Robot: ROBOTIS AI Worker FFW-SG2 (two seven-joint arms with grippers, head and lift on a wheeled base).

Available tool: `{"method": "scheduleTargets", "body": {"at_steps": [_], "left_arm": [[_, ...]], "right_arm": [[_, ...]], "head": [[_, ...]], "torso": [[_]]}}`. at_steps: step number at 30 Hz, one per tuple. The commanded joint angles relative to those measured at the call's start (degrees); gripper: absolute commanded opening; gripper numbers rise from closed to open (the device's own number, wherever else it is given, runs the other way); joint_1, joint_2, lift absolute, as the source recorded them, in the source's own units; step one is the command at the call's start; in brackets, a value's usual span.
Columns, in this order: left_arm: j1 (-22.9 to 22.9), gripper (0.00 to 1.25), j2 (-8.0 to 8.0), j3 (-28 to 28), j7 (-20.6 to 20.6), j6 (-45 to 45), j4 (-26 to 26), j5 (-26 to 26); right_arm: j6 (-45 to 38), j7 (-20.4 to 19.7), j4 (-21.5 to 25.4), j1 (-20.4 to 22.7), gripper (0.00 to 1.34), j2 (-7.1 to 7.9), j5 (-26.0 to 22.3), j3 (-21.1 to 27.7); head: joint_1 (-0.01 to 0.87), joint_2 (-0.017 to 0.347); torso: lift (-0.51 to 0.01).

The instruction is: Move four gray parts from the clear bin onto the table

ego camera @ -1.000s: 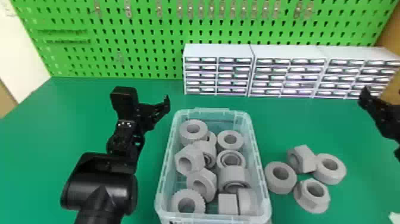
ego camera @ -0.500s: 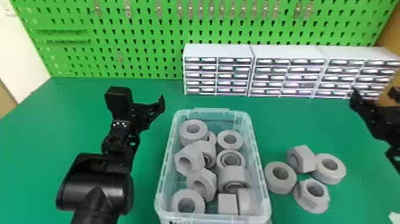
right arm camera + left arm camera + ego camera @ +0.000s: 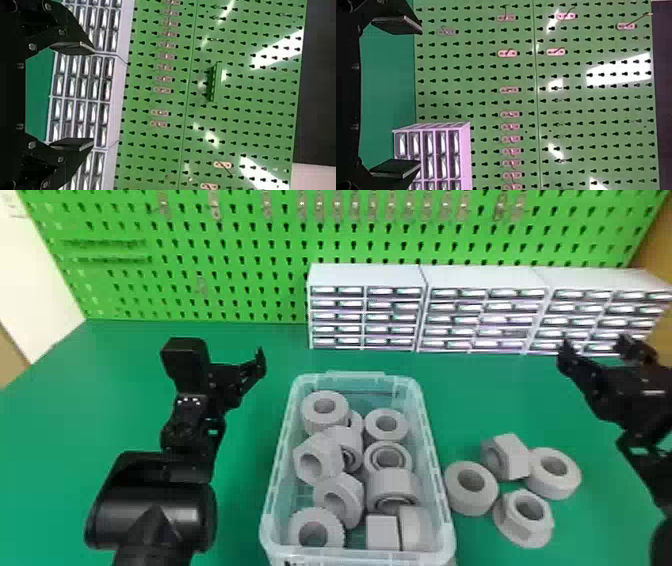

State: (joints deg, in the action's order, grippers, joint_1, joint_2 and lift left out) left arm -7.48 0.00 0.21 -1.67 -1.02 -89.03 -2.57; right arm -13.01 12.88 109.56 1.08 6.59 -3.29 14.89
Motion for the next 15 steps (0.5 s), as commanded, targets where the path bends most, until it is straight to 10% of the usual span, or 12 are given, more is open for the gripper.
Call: {"method": "scheduleTargets", "body": {"at_steps": [1, 15], "left_arm": [[0.0, 1.15, -0.15, -0.1, 0.0, 0.1, 0.0, -0.1], [0.1, 1.15, -0.15, 0.2, 0.1, 0.4, 0.0, 0.1]], "right_arm": [[0.0, 0.0, -0.1, 0.0, 0.88, 0.00, 0.0, -0.3], [-0.6, 0.0, -0.1, 0.3, 0.88, 0.70, 0.0, -0.1]], "head": [[0.693, 0.072], [0.693, 0.072]], "torso": [[-0.052], [-0.052]]}}
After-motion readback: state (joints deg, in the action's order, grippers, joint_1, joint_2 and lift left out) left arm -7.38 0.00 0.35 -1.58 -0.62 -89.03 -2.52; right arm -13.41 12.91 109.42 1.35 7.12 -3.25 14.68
